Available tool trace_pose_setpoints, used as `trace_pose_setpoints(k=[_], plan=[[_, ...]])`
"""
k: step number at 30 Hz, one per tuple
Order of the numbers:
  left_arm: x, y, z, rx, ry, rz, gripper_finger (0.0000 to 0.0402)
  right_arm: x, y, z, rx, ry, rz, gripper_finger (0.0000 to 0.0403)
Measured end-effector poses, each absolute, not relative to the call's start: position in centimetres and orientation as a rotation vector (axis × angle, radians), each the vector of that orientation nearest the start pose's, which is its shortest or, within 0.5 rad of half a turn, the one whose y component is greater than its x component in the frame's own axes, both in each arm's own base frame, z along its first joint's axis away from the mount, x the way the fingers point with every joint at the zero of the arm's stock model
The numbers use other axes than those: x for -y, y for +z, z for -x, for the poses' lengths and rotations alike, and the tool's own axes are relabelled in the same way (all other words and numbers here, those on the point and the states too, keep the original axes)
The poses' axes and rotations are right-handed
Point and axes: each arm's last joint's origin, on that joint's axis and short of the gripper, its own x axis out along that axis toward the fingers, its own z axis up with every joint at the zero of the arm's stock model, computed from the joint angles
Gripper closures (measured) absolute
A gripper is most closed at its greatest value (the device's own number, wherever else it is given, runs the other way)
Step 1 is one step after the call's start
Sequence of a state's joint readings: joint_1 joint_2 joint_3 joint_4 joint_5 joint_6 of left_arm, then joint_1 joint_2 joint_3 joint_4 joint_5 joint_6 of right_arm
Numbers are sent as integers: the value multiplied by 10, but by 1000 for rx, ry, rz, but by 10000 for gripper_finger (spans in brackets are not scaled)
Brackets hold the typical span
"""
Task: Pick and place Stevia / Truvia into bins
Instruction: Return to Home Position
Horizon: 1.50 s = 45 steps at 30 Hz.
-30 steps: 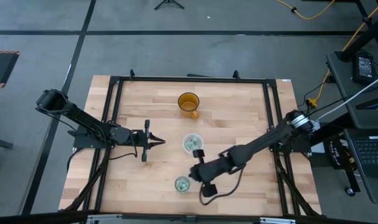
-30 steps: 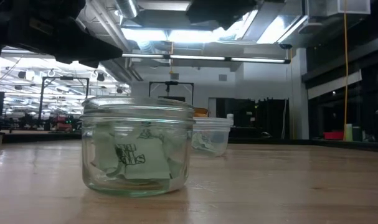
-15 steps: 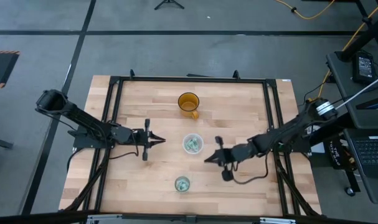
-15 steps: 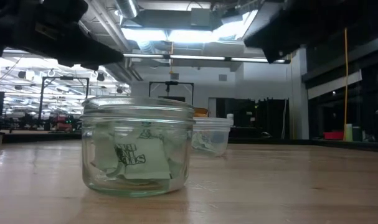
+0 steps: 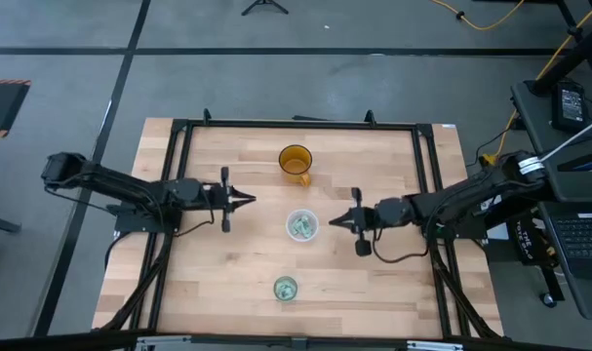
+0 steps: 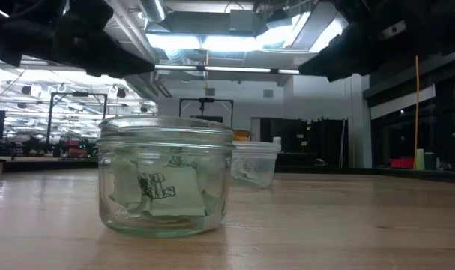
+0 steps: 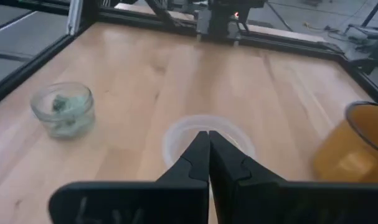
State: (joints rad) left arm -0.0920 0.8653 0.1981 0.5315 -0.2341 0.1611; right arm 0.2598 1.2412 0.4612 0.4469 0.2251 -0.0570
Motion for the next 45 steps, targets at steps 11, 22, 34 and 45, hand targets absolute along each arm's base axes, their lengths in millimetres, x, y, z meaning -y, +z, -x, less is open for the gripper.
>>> trace_pose_setpoints(k=[11,22,34,45], plan=[[3,174,-137,-39,161,-146,398,-3,192,-196,-225,42,33,401],[-5,175,-116,45,248,-175,400,23,206,-166,-173,60,26,401],[-15,178,-100,88,306,-174,400,32,206,-160,-189,94,22,401],[-22,171,-94,25,382,-141,399,31,205,-159,-192,128,23,402]])
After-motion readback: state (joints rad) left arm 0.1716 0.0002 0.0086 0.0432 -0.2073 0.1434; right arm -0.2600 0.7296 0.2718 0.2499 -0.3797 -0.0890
